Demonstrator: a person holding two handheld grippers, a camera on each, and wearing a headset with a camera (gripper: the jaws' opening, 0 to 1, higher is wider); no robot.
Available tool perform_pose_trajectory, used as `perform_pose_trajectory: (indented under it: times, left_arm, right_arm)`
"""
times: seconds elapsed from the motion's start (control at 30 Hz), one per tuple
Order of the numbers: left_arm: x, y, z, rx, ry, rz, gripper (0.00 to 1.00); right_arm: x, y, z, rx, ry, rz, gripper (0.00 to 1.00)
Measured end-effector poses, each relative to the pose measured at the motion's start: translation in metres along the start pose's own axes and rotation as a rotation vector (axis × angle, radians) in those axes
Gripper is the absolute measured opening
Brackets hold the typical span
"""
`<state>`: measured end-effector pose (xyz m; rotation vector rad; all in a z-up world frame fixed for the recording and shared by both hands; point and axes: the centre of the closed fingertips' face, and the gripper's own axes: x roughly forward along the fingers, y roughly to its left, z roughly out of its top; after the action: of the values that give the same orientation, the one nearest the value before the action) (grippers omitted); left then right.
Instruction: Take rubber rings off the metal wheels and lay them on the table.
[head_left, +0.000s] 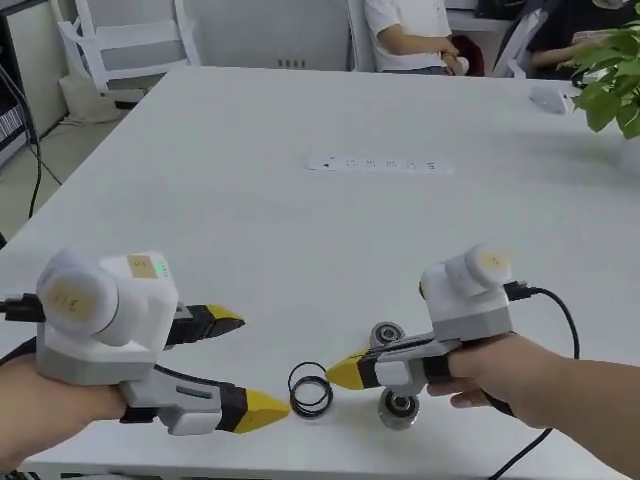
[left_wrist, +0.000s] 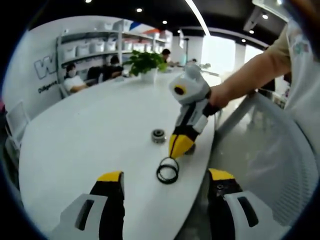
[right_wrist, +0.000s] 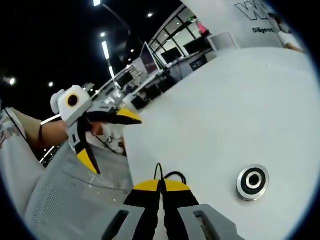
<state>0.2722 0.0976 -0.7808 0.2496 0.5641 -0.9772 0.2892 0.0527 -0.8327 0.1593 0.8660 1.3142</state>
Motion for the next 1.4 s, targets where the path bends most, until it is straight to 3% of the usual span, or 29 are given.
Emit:
perform_pose_trajectory:
  times: [0.3,0.67,1.17,1.4]
  left_arm:
    - [0.000,0.000,-0.002,-0.006,0.006,-0.002,0.68]
    - [0.002,0.000,-0.005,-0.015,0.015,-0.004,0.67]
    - [0.004,0.000,-0.006,-0.014,0.026,-0.008,0.67]
    - [0.004,-0.001,-0.004,-0.009,0.028,-0.013,0.67]
  right_arm:
    - [0.005,-0.002,-0.009,0.004,0.035,-0.006,0.00]
    - [0.006,-0.009,-0.013,0.015,0.041,-0.027,0.00]
    - [0.002,-0.015,-0.010,0.030,0.016,-0.047,0.07]
    - [-0.007,-0.011,0.006,0.032,-0.038,-0.038,0.12]
